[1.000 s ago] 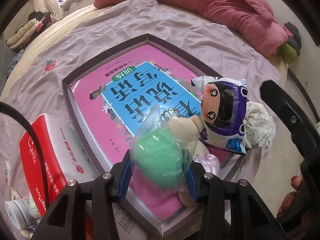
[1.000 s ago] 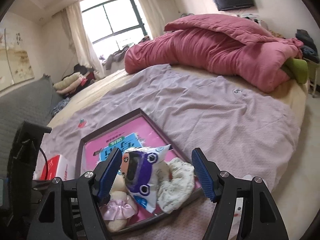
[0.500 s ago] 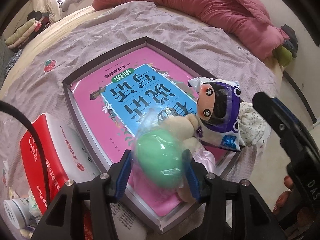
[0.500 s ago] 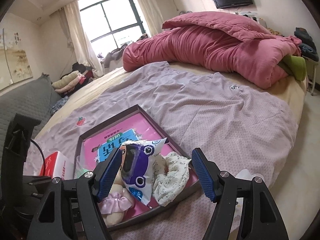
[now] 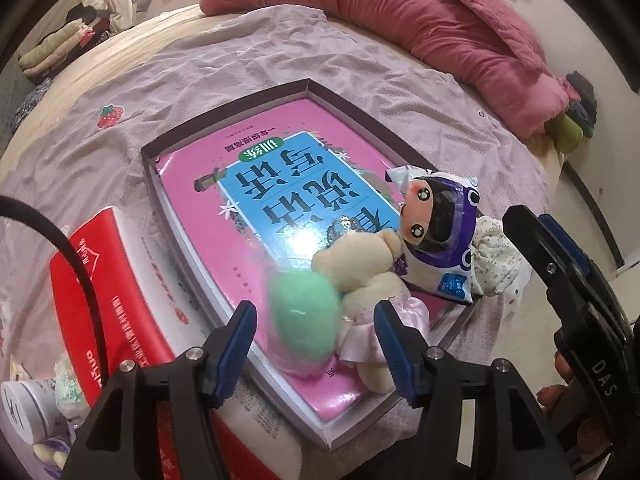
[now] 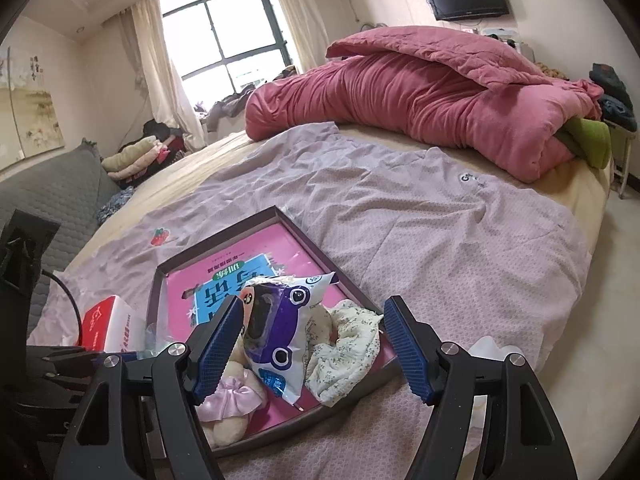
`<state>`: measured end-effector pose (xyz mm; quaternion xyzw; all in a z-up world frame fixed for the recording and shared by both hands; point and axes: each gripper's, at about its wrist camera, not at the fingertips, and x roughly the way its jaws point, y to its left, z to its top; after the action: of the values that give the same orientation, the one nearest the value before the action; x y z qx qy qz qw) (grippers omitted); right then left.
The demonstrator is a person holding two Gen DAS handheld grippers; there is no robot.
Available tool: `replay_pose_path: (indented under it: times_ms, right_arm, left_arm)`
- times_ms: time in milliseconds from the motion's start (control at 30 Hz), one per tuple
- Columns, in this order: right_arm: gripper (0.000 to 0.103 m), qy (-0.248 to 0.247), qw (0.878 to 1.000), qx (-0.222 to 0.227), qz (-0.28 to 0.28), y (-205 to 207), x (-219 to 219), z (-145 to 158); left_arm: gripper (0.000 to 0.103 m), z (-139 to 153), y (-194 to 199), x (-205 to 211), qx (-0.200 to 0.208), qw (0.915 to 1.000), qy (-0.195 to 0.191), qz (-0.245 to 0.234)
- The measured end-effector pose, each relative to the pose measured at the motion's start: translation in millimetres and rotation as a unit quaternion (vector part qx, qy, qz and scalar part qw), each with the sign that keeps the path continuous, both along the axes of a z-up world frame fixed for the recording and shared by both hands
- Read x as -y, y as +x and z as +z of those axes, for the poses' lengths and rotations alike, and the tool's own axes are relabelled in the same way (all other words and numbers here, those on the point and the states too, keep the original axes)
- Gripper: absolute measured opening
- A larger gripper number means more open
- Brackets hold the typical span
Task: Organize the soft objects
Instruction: 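Lower the green wrapped ball onto the tray and open the left tool, then move both open tools away from the tray toward the remaining pile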
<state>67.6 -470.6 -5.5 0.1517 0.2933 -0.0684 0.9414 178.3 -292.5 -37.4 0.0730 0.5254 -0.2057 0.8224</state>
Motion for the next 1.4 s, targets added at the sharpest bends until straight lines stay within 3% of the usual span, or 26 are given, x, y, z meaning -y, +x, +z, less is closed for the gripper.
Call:
replay_pose_path:
  times_ms: [333,533,1400]
  right_arm:
    - [0.075,-0.011,1.000,0.004,0.005,-3,-8,6]
    - [0.075,-0.016,1.000,0.007,0.009,-4,-15,11]
    - [0.075,-0.051,0.998,0.037,0.031,-22,-45,44]
  left_arm:
    - [0.062,17,-13,-11,0.011,0.9997,-0.020,0.003]
    - [0.071,29,-26,-18,0.024,0.9993,-0.028,0.004]
    - [0.074,68,-52,-61,0.063,0.9961,-0.048,0.041]
